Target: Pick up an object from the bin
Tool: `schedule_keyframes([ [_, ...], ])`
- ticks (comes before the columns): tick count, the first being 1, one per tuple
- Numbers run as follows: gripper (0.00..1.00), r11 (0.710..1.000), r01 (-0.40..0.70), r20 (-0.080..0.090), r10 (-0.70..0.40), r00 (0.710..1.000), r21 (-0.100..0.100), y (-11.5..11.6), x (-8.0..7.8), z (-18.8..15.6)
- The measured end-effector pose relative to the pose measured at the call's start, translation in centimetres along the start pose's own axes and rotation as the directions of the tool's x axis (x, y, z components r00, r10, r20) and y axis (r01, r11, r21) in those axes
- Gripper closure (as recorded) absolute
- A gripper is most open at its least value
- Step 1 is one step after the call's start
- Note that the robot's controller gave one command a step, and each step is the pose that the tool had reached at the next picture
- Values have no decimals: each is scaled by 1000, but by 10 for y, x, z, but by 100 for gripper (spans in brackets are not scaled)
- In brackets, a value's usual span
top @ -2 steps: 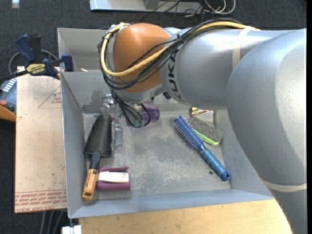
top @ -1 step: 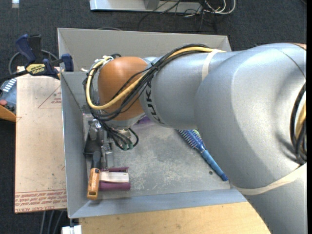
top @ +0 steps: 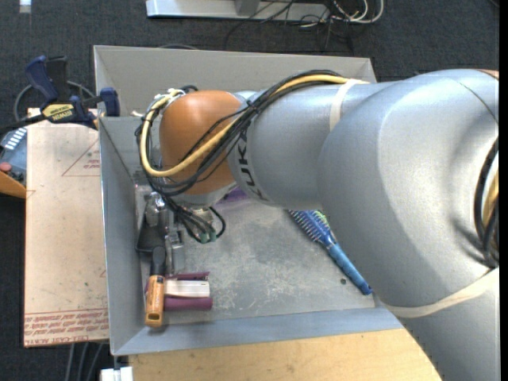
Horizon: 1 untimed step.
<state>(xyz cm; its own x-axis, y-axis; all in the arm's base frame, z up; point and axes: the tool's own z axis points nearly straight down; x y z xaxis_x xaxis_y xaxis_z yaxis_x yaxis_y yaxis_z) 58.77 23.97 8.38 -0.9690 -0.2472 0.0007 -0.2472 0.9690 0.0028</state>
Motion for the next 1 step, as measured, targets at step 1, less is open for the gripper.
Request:
schedule_keyframes([
  [1,0,955,296,0,-296,955,0,-2,15,-34],
])
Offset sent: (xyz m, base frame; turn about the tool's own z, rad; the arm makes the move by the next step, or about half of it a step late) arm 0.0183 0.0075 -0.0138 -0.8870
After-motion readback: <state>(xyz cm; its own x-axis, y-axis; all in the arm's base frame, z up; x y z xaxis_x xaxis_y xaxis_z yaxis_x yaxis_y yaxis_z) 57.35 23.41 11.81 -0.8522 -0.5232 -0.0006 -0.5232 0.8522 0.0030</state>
